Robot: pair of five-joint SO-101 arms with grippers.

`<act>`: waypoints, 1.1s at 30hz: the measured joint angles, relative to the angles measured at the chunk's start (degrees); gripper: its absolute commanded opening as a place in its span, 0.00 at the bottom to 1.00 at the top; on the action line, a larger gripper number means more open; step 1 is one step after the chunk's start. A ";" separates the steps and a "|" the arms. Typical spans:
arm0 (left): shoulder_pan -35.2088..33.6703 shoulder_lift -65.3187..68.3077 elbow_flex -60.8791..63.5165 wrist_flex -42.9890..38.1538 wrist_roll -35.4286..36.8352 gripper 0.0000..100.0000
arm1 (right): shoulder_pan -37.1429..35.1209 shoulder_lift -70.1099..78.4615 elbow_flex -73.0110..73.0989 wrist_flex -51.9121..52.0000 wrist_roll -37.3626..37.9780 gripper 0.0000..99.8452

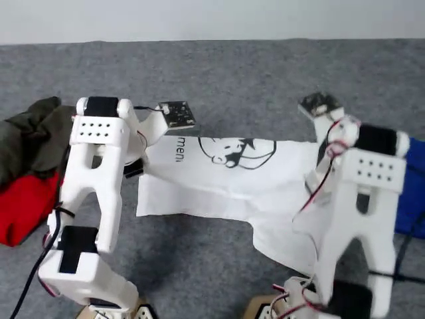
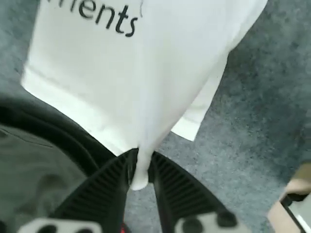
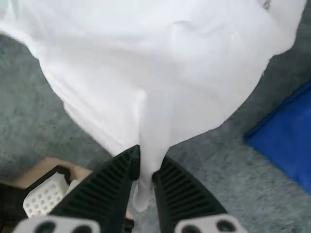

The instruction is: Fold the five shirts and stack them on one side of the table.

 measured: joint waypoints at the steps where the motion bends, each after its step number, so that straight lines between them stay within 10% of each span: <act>1: -0.35 0.53 0.35 -0.35 0.00 0.00 | 0.09 -1.85 2.46 0.00 0.00 0.01; 14: -0.62 9.58 1.32 -1.67 0.00 0.01 | 1.14 -12.66 27.34 -10.55 -0.09 0.01; 22: -0.62 10.20 1.32 -1.58 0.35 0.08 | 6.77 -12.66 27.78 -11.52 0.62 0.24; 33: 2.99 9.32 0.79 0.79 1.32 0.08 | 9.58 -12.66 17.49 -6.42 0.53 0.23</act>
